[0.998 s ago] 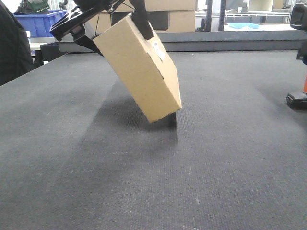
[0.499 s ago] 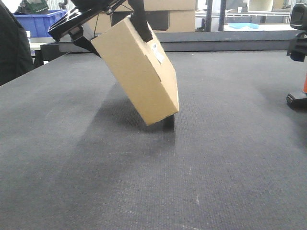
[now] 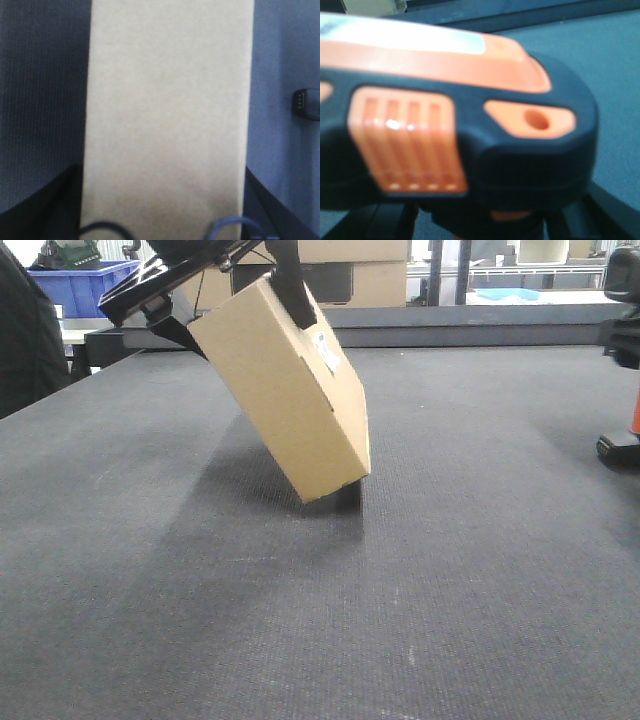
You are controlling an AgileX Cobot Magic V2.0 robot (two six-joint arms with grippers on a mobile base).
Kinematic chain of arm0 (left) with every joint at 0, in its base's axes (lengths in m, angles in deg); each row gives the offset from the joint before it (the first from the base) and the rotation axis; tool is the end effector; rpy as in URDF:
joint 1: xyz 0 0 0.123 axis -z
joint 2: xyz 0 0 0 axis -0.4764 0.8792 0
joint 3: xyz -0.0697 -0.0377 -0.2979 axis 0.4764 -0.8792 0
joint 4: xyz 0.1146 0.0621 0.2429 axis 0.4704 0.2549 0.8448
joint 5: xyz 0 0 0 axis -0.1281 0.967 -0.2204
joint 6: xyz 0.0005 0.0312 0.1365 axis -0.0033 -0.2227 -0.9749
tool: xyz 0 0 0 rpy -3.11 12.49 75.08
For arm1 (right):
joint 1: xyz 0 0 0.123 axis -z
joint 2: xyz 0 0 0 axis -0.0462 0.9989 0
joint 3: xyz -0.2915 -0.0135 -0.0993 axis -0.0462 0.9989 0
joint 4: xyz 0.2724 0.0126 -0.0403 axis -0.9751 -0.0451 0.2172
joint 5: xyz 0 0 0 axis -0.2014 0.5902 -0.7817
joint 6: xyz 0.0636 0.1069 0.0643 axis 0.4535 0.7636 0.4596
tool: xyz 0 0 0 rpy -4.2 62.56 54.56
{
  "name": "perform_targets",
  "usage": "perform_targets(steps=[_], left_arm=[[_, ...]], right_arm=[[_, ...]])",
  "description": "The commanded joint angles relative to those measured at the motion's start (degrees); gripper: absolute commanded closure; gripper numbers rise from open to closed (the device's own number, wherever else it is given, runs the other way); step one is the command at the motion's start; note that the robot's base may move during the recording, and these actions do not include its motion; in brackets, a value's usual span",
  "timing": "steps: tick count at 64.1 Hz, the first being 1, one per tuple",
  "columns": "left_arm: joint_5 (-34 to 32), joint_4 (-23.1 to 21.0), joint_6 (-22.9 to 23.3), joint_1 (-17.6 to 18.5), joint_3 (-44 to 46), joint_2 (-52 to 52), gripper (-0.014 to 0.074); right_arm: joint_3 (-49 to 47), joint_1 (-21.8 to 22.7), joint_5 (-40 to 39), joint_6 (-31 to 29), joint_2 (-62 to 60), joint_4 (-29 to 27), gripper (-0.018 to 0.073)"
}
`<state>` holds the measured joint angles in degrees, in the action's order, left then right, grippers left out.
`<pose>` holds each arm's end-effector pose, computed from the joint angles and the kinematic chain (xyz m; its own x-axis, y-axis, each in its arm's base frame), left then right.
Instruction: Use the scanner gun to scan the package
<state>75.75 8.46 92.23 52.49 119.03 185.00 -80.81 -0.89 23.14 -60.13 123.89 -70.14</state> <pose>0.4075 -0.2127 0.2806 -0.9013 -0.2130 -0.3772 -0.0143 0.8850 -0.4655 0.3869 -0.0048 0.1759 -0.1782 0.1856 -0.9663 0.1789 0.9718 0.1536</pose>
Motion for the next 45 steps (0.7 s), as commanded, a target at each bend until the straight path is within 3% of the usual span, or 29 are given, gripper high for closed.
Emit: perform_targets(steps=[1, 10, 19, 38, 45], left_arm=[[-0.5, -0.2, -0.1, 0.3, 0.5, -0.5, 0.0708], [-0.5, -0.2, -0.1, 0.3, 0.5, -0.5, 0.0708], [-0.4, -0.3, -0.1, 0.3, 0.5, -0.5, 0.0708], [0.8, -0.5, -0.1, 0.3, 0.5, -0.5, 0.0708], [0.8, -0.5, -0.1, 0.3, 0.5, -0.5, 0.0708]], right_arm=[[-0.3, 0.1, -2.4, 0.0, -0.3, -0.1, 0.0457], [-0.3, 0.1, -2.7, 0.0, -0.3, -0.1, 0.0727], [-0.3, 0.1, -3.4, -3.9, -0.9, 2.0, 0.0721], [-0.4, 0.1, -3.3, -30.7, -5.7, 2.3, 0.0721], [-0.4, 0.1, -3.6, -32.0, -5.8, 2.3, 0.0721]])
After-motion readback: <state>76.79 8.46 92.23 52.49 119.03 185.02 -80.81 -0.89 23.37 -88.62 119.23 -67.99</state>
